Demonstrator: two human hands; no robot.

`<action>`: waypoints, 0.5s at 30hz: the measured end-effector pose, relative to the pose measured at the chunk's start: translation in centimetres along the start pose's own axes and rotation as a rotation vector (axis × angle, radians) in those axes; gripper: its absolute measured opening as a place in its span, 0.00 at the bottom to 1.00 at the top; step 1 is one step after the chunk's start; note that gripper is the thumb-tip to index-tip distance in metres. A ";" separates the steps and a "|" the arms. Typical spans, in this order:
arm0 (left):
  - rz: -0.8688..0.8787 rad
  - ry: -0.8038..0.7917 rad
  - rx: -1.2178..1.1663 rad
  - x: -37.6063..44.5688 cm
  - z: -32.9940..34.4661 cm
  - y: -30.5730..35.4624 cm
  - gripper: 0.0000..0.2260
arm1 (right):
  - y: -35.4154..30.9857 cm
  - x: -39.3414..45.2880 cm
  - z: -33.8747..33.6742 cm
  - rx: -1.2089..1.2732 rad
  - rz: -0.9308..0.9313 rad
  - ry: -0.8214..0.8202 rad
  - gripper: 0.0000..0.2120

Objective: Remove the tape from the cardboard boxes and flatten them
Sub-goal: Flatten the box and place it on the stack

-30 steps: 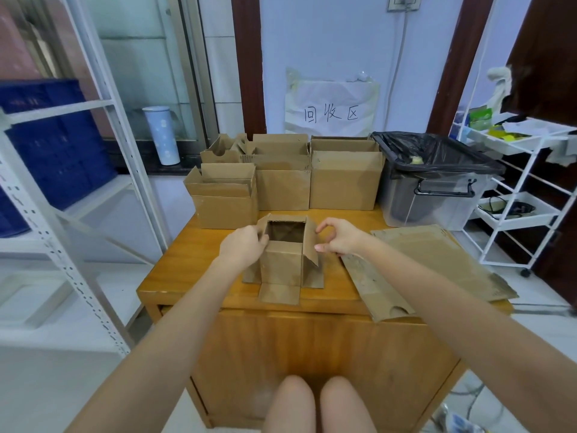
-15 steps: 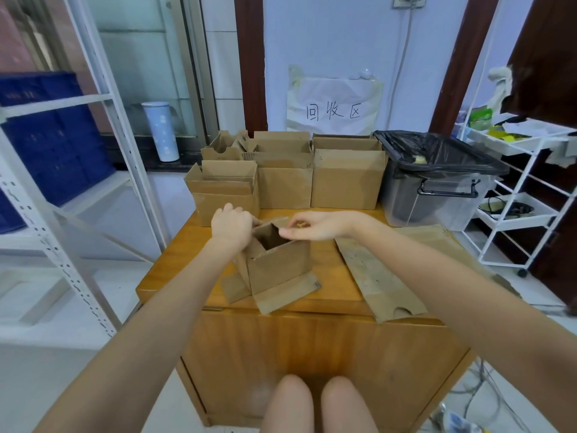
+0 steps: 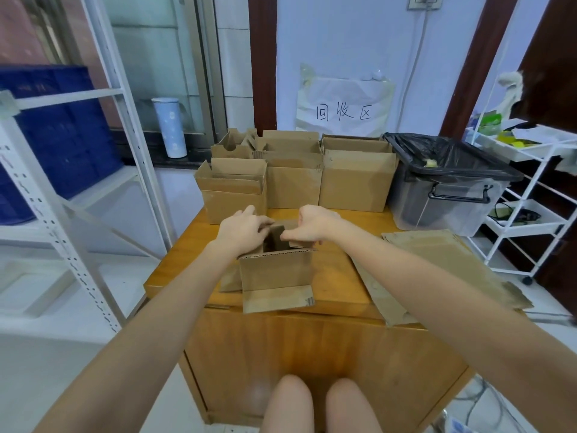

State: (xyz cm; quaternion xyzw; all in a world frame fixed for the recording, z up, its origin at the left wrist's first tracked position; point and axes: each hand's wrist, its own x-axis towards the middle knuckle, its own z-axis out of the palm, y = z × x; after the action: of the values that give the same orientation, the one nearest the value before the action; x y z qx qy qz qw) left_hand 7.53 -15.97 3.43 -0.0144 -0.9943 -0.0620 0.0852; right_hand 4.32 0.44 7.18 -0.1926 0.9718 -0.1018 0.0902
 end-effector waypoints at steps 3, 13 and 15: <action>-0.017 -0.043 -0.021 0.0 -0.3 -0.2 0.23 | 0.5 -0.2 -0.7 0.247 0.007 -0.027 0.16; 0.001 -0.105 -0.355 -0.4 -1.6 -1.5 0.21 | 5.9 -1.7 -1.7 0.462 0.115 -0.193 0.13; -0.046 -0.066 -0.591 -0.7 -2.2 -1.9 0.19 | 6.7 -1.8 -1.2 0.534 0.145 -0.211 0.13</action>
State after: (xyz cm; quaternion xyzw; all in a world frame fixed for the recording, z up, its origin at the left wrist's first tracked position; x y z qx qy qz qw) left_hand 8.57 -18.18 5.27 -0.0181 -0.9355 -0.3503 0.0434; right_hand 3.36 7.40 7.06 -0.1017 0.9071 -0.3264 0.2453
